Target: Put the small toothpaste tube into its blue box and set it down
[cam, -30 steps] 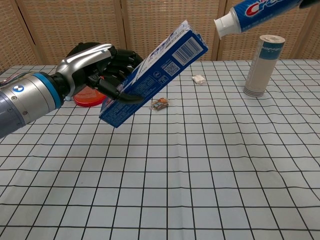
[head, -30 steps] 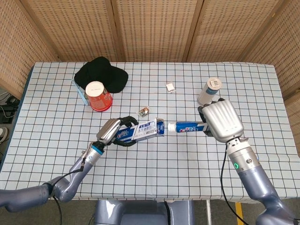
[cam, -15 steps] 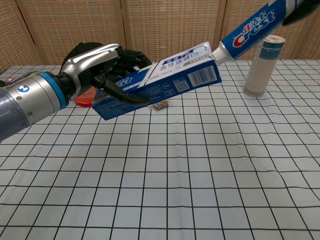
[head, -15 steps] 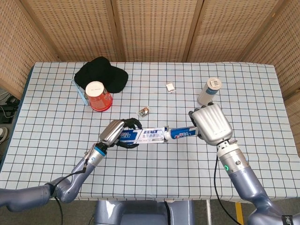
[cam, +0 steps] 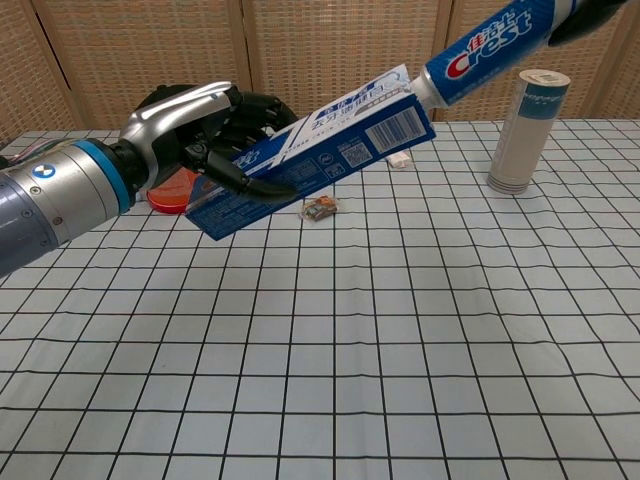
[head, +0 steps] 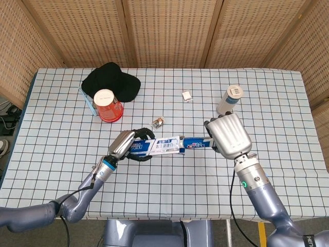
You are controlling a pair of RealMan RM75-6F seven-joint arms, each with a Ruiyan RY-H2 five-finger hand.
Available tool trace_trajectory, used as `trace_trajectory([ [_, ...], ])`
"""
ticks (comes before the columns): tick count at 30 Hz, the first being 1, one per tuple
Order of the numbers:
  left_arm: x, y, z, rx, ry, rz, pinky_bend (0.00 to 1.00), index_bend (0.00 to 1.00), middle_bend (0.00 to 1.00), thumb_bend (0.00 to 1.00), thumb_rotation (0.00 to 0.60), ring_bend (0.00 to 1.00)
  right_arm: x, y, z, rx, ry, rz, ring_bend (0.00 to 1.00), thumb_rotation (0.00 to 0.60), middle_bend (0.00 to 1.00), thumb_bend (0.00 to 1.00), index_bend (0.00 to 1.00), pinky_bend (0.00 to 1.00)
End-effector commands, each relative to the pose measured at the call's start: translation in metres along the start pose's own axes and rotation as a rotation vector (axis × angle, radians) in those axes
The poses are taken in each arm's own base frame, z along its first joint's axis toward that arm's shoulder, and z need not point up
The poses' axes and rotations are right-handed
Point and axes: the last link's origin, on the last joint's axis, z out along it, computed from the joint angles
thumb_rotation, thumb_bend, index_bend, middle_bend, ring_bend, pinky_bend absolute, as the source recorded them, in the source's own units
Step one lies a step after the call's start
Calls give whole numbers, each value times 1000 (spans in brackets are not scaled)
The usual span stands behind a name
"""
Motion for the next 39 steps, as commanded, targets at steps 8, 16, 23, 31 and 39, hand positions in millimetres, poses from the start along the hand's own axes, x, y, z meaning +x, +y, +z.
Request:
trace_trajectory([
  [8,-4,4,2,-8,0,-55,375,503,370,196,600,408,-5,-11,0,36,-11,-11,664,600,722,530,749,604],
  [16,-9,7,2,-8,-3,-103,375,505,372,196,600,408,-4,-18,1,43,4,-1,664,600,721,521,747,604],
  [23,-14,11,4,-9,1,-147,375,506,374,196,600,408,-4,-24,1,58,14,-19,655,600,684,455,714,604],
  [31,-25,18,7,-15,-4,-203,375,510,376,197,600,408,-3,-31,1,72,23,-64,133,600,39,24,49,217],
  [39,-37,25,10,-22,4,-293,374,518,383,202,600,408,10,-30,-3,72,104,-123,17,600,0,0,0,80],
])
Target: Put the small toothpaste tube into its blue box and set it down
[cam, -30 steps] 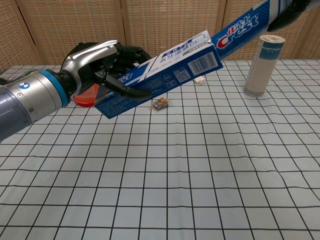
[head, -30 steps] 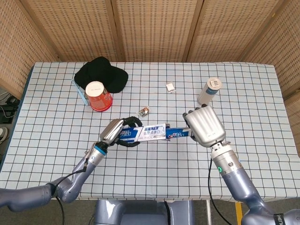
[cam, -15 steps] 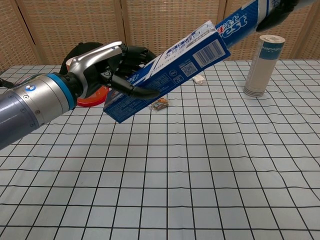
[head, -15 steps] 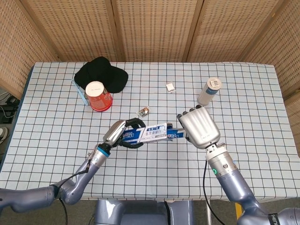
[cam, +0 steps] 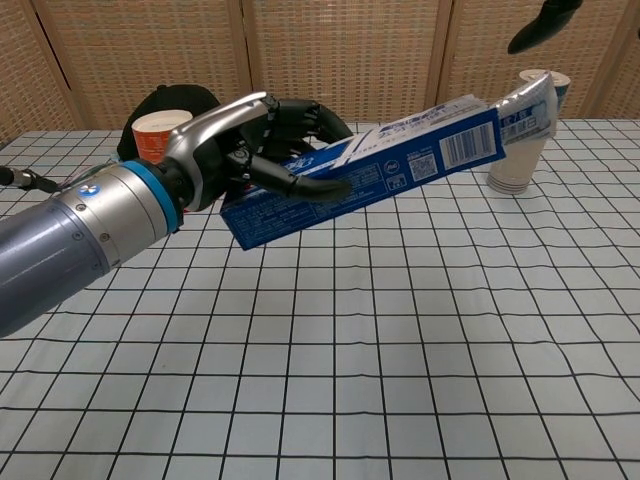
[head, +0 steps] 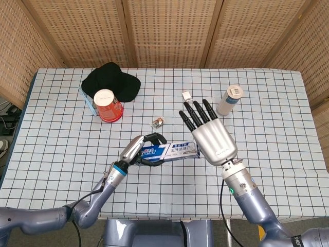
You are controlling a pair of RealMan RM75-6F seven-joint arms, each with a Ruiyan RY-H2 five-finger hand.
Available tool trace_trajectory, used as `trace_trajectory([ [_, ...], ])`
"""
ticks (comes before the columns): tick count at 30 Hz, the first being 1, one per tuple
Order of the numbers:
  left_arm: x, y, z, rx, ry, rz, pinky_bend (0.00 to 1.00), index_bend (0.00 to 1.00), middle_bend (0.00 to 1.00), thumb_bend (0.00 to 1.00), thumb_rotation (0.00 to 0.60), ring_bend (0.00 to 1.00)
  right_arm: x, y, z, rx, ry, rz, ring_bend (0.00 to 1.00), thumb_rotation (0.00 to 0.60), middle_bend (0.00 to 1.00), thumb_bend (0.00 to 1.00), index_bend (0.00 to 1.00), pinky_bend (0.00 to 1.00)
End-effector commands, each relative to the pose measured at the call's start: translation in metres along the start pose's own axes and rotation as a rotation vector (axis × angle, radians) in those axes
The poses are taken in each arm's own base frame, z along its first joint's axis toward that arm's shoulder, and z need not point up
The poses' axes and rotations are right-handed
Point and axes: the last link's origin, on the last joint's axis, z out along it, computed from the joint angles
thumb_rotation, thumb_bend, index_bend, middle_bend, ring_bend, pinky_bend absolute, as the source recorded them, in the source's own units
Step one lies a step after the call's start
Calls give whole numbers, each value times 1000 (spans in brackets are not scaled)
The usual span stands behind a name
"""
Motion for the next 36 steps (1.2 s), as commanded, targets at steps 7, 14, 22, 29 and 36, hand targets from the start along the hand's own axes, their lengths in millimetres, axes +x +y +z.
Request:
trace_trajectory([
  [7,-3,0,2,-18,47,-89,375,533,393,209,600,408,17,19,-8,-69,96,-62,14,600,0,0,0,65],
  [14,1,4,-1,-86,128,-197,376,533,393,216,600,408,15,70,-8,-245,161,-160,9,600,0,0,0,61],
  [22,13,22,-5,-161,185,-392,375,508,391,279,600,408,-21,128,-14,-448,64,-153,9,600,0,0,0,63],
  [29,23,36,-10,-179,157,-450,375,501,384,291,600,406,-45,154,-18,-560,-1,-140,9,600,0,0,0,69],
  [36,27,33,-14,-152,137,-404,375,499,384,277,600,406,-62,158,-25,-576,-105,-74,9,600,0,0,0,69],
])
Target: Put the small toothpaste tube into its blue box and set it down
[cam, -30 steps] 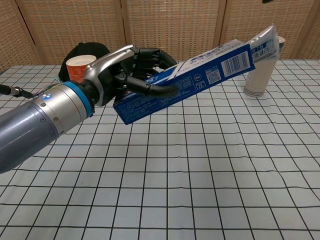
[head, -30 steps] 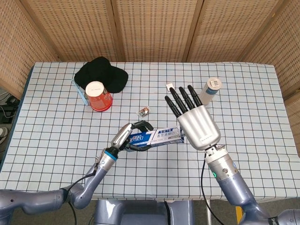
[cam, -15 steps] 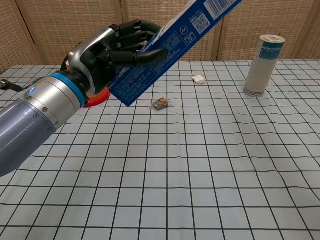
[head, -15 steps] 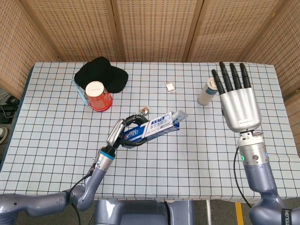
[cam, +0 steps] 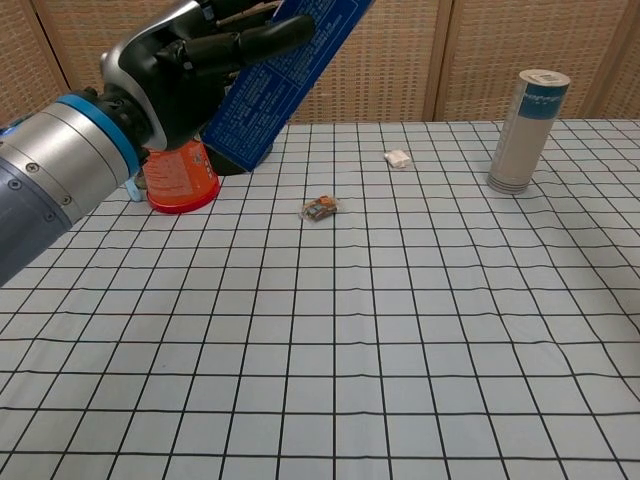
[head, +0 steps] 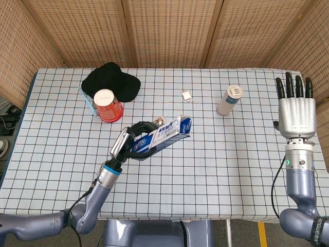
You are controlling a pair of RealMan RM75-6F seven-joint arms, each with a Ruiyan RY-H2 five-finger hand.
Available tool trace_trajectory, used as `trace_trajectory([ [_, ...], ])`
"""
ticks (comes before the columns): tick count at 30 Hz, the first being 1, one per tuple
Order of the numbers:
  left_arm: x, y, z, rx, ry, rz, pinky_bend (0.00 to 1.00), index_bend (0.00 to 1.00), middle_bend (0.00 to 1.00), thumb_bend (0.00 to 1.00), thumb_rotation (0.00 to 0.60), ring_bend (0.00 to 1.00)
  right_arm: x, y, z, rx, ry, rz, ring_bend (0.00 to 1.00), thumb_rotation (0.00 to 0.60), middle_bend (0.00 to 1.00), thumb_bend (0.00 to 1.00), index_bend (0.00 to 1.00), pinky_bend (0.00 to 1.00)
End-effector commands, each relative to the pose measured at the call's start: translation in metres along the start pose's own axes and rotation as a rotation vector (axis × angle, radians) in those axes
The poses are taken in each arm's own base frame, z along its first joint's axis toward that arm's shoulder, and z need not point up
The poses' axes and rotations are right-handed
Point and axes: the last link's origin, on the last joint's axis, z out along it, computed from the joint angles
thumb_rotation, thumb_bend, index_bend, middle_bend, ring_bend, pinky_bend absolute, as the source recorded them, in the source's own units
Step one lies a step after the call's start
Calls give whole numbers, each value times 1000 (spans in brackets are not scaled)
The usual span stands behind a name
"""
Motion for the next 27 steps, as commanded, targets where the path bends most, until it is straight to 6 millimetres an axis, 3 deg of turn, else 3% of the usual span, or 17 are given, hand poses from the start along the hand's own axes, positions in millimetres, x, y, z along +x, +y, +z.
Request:
trace_trajectory([
  [1,4,-3,-1,21,-13,41,375,499,384,275,600,406,-8,2,-3,5,-53,24,9,600,0,0,0,69],
  [7,18,-12,-7,60,-67,191,375,498,384,264,600,406,-20,3,-8,25,-97,39,9,600,0,0,0,69],
  [11,40,-22,-15,119,-130,365,375,498,384,264,600,406,-32,5,-14,43,-126,54,9,600,0,0,0,69],
  [16,81,-39,-32,213,-189,620,358,502,384,288,600,406,-56,7,-23,69,-177,77,9,600,0,0,4,69],
  [21,103,-54,-46,271,-210,701,352,507,384,301,600,406,-80,8,-30,90,-202,102,9,600,0,0,18,65],
  [27,114,-75,-52,317,-223,761,346,509,384,303,600,406,-103,7,-38,114,-223,116,9,600,0,0,29,62],
])
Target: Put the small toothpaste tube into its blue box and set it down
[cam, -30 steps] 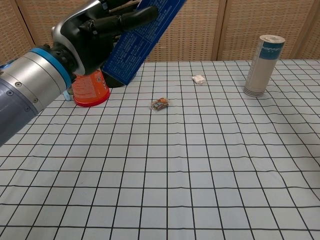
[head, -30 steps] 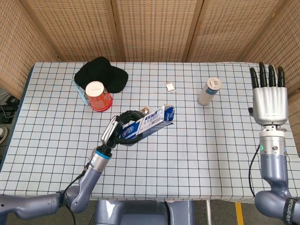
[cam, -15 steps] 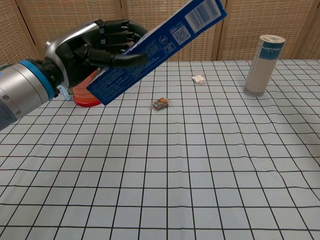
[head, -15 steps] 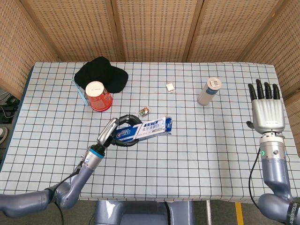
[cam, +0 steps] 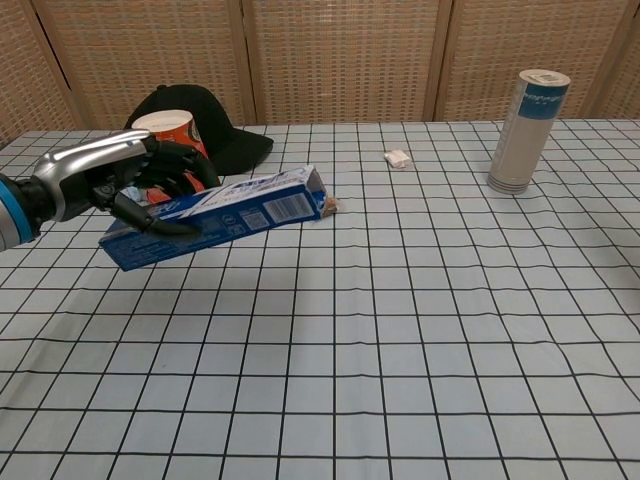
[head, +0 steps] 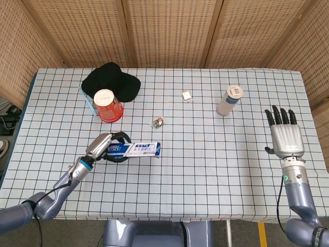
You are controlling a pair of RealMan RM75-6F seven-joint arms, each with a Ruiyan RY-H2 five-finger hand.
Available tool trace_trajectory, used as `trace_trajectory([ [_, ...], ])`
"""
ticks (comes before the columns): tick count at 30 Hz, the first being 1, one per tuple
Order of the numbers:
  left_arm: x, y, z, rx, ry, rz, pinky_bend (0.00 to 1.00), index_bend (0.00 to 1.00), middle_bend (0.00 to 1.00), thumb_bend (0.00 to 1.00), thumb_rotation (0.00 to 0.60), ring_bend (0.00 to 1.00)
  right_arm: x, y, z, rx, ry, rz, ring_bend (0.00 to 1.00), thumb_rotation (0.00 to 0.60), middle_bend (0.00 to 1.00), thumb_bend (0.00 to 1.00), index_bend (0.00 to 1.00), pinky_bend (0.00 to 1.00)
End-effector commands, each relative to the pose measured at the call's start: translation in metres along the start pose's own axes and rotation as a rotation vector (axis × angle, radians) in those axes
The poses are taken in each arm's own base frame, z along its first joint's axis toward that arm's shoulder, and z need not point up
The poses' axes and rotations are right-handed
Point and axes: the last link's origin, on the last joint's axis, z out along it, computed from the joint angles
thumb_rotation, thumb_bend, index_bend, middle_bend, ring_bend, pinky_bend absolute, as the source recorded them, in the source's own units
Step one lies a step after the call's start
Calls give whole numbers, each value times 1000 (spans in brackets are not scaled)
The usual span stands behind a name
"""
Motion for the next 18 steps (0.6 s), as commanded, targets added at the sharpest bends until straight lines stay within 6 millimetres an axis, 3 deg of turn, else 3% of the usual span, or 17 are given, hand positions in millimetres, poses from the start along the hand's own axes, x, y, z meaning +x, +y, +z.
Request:
trace_trajectory([
  [1,-10,-13,0,30,-23,26,346,509,384,304,600,406,-15,0,-3,14,-23,10,9,600,0,0,31,62],
  [5,-16,-20,3,41,-2,42,334,510,382,288,600,404,-23,0,-3,24,-20,22,9,600,0,0,34,59],
  [8,-22,-24,5,73,-3,45,276,455,328,210,600,347,-27,1,-3,33,-14,23,9,600,1,0,36,57],
  [12,-26,-23,4,90,-36,-3,36,76,29,25,600,29,-30,3,-5,39,-7,30,9,600,2,0,36,55],
  [13,-25,-21,4,85,-29,-21,3,15,0,3,600,0,-30,4,-6,41,-5,30,9,600,2,0,36,55],
  [18,-11,-11,-3,37,31,-80,0,0,0,0,600,0,-26,7,-11,49,14,47,9,600,5,0,37,55],
])
